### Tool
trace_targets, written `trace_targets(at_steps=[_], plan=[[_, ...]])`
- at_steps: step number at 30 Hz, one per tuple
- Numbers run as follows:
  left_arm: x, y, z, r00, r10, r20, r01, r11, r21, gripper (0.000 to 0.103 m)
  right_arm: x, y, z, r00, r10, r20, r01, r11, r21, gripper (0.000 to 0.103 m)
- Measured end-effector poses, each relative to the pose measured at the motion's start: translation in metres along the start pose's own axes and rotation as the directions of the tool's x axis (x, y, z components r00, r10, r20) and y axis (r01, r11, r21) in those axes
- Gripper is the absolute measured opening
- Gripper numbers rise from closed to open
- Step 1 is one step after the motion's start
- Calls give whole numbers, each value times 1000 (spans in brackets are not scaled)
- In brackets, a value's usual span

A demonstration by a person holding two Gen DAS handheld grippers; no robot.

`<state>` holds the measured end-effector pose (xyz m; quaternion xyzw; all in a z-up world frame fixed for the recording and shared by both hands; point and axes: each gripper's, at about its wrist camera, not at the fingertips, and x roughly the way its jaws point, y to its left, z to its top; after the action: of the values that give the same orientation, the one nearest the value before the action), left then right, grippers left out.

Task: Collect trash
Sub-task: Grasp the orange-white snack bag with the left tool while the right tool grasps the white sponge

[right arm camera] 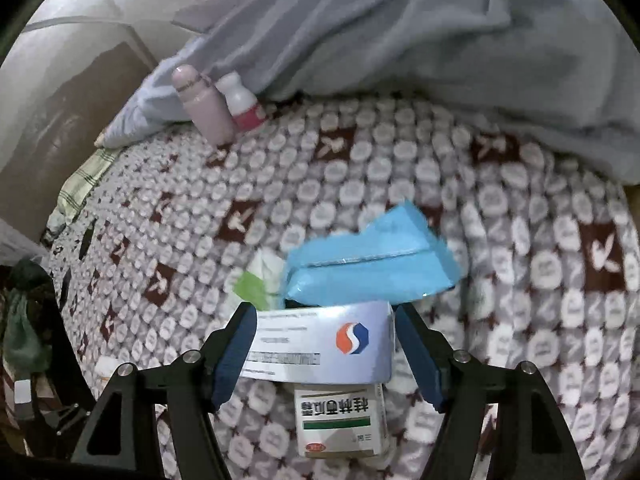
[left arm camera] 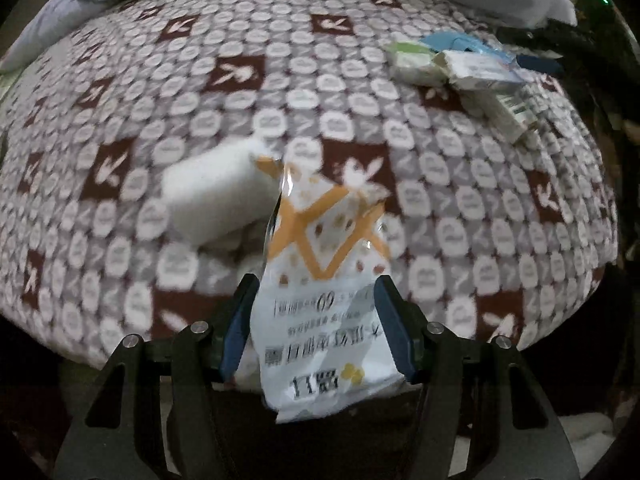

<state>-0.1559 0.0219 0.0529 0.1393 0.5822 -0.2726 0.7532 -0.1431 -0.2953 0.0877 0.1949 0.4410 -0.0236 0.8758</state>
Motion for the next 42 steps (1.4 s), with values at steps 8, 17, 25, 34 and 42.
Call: trace_targets(at_steps=[8,17,25,34,42], plan=[[-11,9,26,989,-132,66,135,989,-51,17,-39,18,-34,1000,17,14,-16,998,-66,70],[-74,59,56,970,-24,240,63,986,-157,16,-32,36,-50,999,38,-31,-40,996,-84,72],[-71,108,49,975,59,214,0,964,-267,16,0,92,-76,980,133,-146,-159,971,-180,72],[-81,138,16,976,101,194,-36,948,-315,17,59,207,-98,921,289,-263,-378,830,-411,72],[-62,148,5,985,64,159,-8,943,-334,16,99,236,-94,903,302,-307,-421,768,-482,72]])
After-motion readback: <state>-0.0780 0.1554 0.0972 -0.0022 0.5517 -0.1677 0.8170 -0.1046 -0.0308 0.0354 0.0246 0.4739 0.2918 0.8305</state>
